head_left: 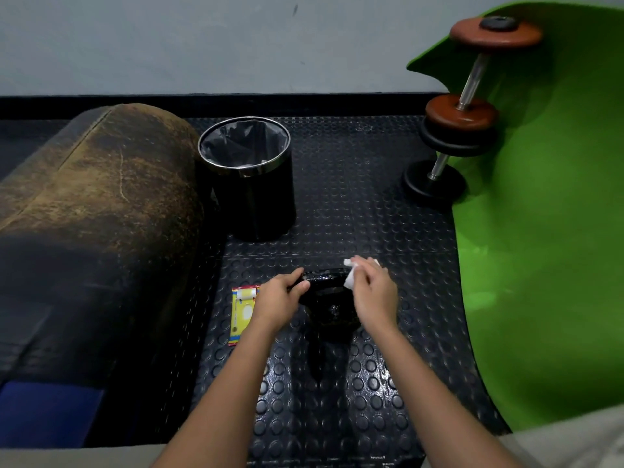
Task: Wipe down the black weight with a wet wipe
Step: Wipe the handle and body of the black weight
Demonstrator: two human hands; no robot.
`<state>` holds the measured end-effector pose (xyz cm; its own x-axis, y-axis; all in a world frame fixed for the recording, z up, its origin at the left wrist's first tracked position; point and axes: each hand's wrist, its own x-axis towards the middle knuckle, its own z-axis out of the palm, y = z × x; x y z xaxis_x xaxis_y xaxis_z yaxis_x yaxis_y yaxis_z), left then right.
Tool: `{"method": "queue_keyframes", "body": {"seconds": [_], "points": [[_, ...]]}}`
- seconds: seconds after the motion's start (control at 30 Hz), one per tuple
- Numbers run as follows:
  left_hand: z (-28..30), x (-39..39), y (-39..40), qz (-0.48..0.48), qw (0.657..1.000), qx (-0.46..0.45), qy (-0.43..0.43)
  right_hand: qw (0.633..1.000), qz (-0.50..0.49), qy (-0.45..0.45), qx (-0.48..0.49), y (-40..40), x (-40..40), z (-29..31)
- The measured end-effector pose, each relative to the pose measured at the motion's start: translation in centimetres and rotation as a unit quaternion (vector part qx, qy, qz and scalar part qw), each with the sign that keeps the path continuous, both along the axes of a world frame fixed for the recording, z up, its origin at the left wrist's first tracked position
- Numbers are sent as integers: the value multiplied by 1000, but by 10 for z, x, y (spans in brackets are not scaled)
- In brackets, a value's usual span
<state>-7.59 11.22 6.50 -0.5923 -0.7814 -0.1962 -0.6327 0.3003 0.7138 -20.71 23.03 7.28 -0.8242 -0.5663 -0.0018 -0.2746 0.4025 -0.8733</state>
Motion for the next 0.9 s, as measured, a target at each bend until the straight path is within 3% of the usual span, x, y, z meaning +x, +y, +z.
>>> {"method": "queue_keyframes", "body": {"seconds": [0.07,0.17,0.3,0.47,0.57,0.9], "points": [[0,0,0,-2,1000,-3,-2,998,52,43,-6,4,-6,-2],[0,0,1,-2,1000,1,1,998,55,18,-5,14,-23,-2],[0,1,1,-2,1000,12,11,994,22,-37,100,17,-43,-8],[0,1,0,1,1000,18,13,975,82,138,155,-7,-27,-9],[-1,1,0,2,1000,16,8,959,125,186,172,-12,-27,-10],[2,0,1,5,1000,8,1,945,210,41,248,-2,-70,13]]}}
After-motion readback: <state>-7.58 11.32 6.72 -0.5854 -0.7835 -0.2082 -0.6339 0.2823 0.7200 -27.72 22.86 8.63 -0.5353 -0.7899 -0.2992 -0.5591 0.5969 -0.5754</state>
